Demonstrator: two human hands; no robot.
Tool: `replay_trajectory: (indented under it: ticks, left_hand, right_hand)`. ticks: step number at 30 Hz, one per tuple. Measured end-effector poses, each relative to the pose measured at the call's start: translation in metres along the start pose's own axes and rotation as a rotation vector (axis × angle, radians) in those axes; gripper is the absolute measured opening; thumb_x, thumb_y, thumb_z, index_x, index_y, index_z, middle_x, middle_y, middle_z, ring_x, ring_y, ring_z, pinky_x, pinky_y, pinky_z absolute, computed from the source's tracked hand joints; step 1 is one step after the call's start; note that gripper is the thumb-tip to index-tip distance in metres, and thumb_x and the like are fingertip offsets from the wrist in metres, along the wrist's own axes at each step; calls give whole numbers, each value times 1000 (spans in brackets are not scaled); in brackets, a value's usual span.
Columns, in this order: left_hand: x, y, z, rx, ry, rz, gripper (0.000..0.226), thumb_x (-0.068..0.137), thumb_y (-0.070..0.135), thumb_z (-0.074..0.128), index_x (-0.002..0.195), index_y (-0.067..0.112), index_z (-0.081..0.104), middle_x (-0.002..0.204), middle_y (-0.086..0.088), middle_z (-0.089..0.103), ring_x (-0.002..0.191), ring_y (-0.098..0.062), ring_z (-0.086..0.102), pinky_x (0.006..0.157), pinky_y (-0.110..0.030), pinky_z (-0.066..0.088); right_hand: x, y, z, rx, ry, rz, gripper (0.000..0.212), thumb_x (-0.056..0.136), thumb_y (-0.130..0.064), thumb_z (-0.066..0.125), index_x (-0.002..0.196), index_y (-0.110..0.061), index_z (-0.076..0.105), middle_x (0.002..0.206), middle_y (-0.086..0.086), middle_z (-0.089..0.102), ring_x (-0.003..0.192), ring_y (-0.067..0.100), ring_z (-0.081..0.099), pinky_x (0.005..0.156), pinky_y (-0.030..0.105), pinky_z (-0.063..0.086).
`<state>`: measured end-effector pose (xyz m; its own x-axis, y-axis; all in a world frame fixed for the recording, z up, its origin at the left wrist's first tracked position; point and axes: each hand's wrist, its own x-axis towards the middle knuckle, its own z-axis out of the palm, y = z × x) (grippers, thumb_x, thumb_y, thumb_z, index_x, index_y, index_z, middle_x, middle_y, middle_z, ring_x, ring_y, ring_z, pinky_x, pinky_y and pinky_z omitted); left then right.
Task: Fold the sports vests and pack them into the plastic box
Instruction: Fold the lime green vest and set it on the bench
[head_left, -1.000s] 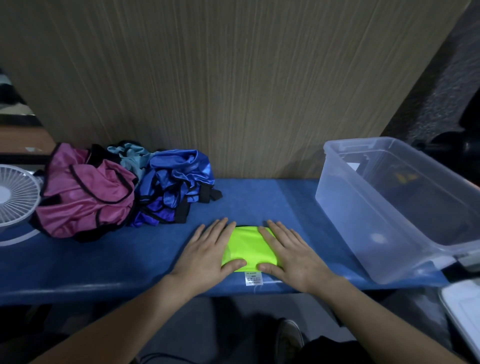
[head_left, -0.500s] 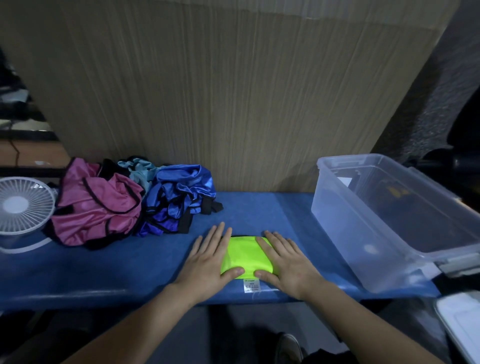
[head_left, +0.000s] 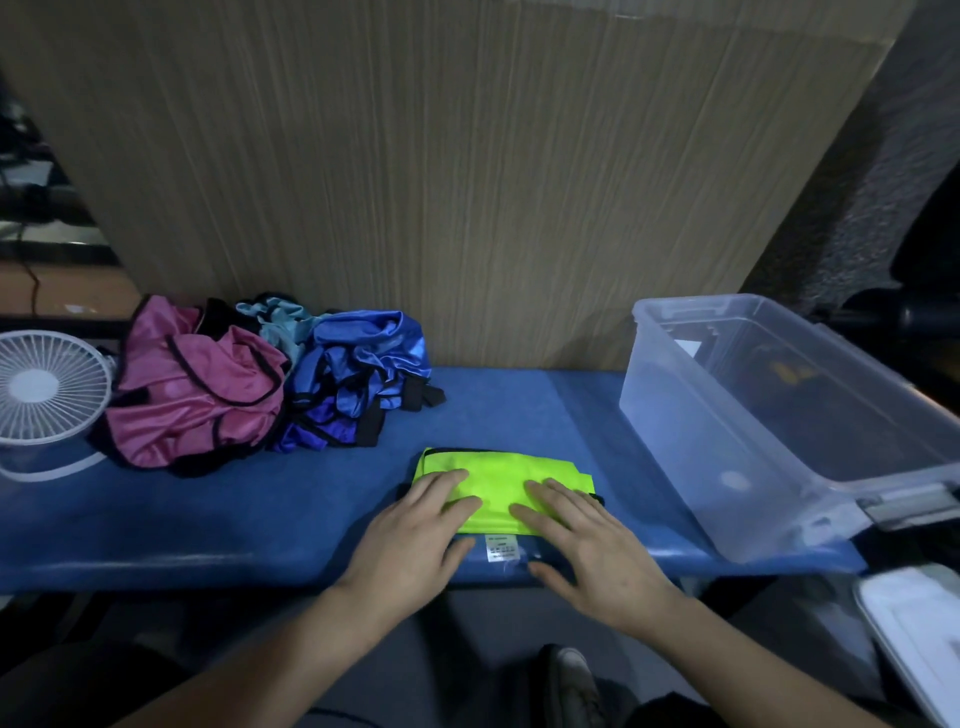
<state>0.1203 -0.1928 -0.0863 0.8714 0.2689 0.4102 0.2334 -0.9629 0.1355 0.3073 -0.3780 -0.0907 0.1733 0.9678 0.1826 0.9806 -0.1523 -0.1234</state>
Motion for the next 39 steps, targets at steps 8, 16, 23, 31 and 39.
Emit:
replay_trajectory:
  ticks: [8, 16, 23, 31, 39]
  left_hand:
    - [11, -9, 12, -30, 11, 45, 32, 73, 27, 87, 101, 28, 71, 122, 3, 60, 111, -18, 56, 50, -32, 57]
    - [43, -17, 27, -81, 41, 38, 30, 69, 23, 91, 94, 27, 76, 114, 2, 63, 105, -17, 54, 48, -30, 55]
    - [96, -25, 53, -75, 31, 19, 25, 74, 19, 86, 95, 24, 75, 115, 0, 61, 105, -24, 59, 52, -35, 58]
    - [151, -45, 69, -65, 25, 65, 21, 78, 18, 83, 97, 20, 76, 112, -3, 63, 103, -28, 61, 55, -37, 59]
    - [190, -59, 86, -66, 14, 36, 17, 85, 14, 75, 102, 14, 76, 115, -9, 63, 106, -32, 58, 64, -42, 59]
  right_hand:
    - [9, 12, 11, -48, 127, -4, 45, 90, -22, 53, 131, -40, 60, 143, -7, 56, 128, 19, 57, 92, 29, 54]
    - [32, 32, 10, -68, 167, 58, 50, 79, -16, 72, 119, -45, 67, 133, -12, 63, 117, 12, 64, 80, 22, 55]
    - [66, 64, 0, 27, 171, 216, 43, 84, -11, 71, 112, -44, 72, 133, -14, 62, 106, 18, 68, 74, 29, 56]
    - [112, 105, -1, 90, 127, 257, 40, 94, -11, 56, 119, -38, 70, 143, -16, 53, 119, 20, 60, 82, 32, 51]
    - [145, 134, 3, 145, 132, 309, 37, 95, -9, 54, 118, -33, 71, 143, -15, 52, 122, 18, 57, 81, 28, 46]
